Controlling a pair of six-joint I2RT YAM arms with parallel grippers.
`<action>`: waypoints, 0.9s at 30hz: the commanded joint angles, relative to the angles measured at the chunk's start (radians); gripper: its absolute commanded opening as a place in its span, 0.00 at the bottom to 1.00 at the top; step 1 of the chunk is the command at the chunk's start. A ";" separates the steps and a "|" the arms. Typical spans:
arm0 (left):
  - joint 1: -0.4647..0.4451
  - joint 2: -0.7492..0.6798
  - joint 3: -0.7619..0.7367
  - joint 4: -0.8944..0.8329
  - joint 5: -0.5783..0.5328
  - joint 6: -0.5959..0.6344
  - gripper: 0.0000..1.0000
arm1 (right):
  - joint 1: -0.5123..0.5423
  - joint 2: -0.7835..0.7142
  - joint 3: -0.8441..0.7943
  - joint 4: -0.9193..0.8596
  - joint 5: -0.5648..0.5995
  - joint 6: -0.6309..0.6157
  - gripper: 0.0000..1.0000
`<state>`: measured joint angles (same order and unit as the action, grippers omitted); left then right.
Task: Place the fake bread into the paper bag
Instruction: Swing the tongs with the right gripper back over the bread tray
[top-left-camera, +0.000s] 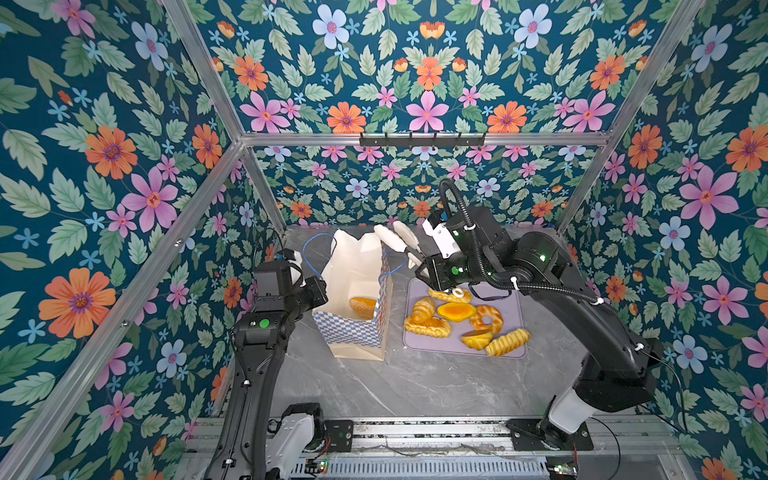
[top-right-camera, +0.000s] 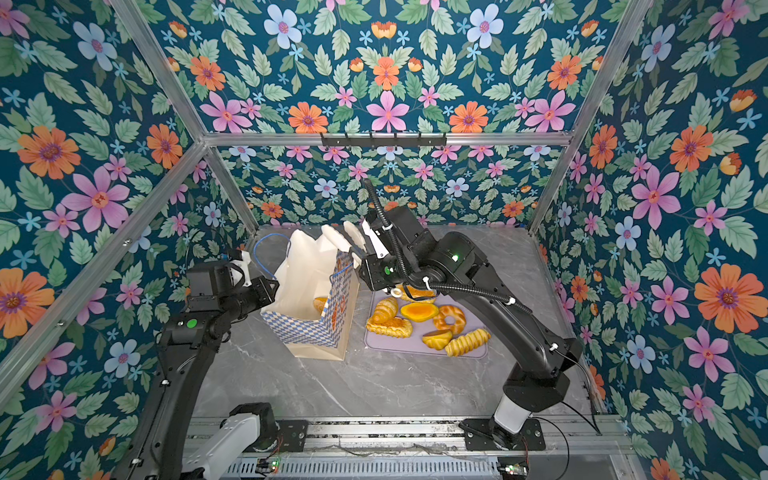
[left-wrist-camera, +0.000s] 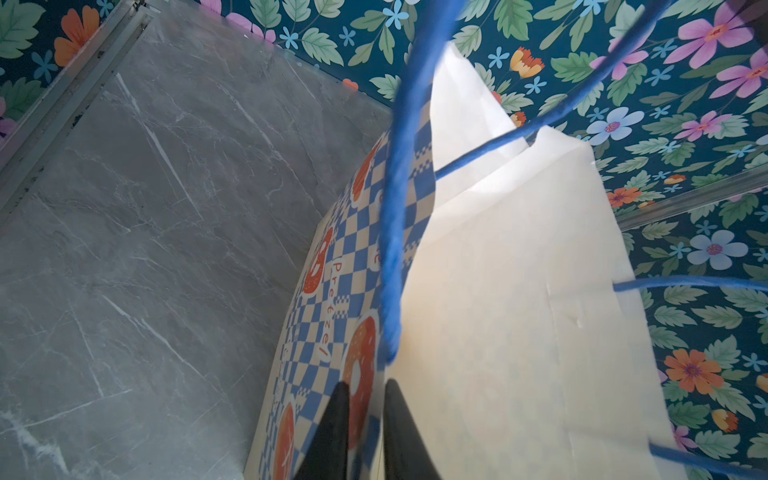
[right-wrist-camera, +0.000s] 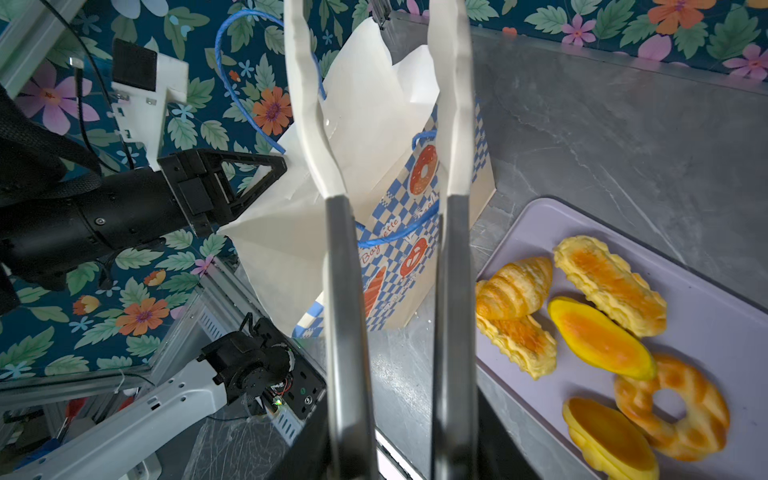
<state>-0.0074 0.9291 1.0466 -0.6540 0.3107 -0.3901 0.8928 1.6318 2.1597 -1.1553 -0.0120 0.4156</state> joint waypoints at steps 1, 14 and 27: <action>0.000 0.001 0.009 -0.003 -0.012 0.003 0.19 | -0.017 -0.062 -0.049 0.053 0.043 0.010 0.41; 0.000 0.004 0.016 -0.003 -0.014 0.002 0.26 | -0.143 -0.291 -0.402 0.109 0.023 0.066 0.41; 0.000 0.000 0.009 -0.003 -0.018 0.003 0.29 | -0.149 -0.299 -0.665 0.141 -0.009 0.125 0.41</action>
<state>-0.0074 0.9318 1.0554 -0.6556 0.2958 -0.3901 0.7433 1.3224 1.5154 -1.0580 0.0002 0.5167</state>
